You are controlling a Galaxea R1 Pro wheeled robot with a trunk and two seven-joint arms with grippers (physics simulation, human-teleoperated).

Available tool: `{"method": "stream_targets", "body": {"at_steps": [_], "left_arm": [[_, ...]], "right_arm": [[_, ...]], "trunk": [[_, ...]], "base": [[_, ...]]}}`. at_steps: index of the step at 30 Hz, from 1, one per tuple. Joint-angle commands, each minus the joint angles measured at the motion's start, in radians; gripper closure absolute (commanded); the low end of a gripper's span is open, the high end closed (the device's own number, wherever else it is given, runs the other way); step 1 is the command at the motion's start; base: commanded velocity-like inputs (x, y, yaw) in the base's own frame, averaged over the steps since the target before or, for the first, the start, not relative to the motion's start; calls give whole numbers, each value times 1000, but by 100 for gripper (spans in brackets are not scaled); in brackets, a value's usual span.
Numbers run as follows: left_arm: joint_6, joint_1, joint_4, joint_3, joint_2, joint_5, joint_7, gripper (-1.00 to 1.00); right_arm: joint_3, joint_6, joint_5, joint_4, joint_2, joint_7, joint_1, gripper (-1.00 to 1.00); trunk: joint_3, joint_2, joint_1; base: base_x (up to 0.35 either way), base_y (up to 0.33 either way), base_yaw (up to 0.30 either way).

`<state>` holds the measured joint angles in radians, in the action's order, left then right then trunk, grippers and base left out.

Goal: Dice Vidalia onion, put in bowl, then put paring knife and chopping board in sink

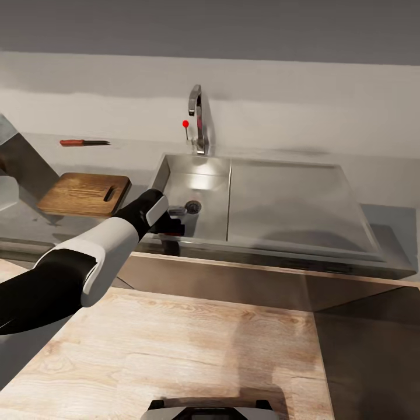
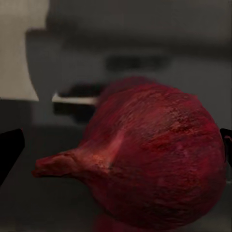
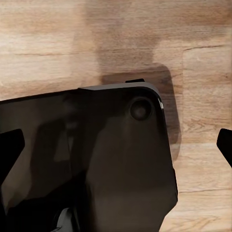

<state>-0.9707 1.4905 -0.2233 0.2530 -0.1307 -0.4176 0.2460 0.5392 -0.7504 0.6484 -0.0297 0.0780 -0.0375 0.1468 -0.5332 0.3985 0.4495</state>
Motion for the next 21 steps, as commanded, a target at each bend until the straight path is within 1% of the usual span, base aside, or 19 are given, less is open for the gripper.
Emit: {"method": "stream_targets", "body": {"at_steps": [1, 2, 10, 21], "left_arm": [[1, 1, -1, 6, 0, -11, 7, -100], [2, 1, -1, 6, -1, -11, 7, 100], [6, 1, 16, 6, -1, -10, 7, 100], [6, 1, 18, 6, -1, -10, 6, 100]], "right_arm": [[8, -3, 5, 1, 0, -4, 0, -100], [8, -3, 5, 1, 0, -4, 0, -100], [8, -3, 5, 1, 0, -4, 0, -100], [8, -3, 5, 1, 0, -4, 0, -100]], "trunk": [[-1, 2, 1], [-1, 2, 1], [-1, 2, 1], [-1, 2, 1]], "base": [[0, 0, 0], [0, 0, 0], [0, 0, 0], [0, 0, 0]]}}
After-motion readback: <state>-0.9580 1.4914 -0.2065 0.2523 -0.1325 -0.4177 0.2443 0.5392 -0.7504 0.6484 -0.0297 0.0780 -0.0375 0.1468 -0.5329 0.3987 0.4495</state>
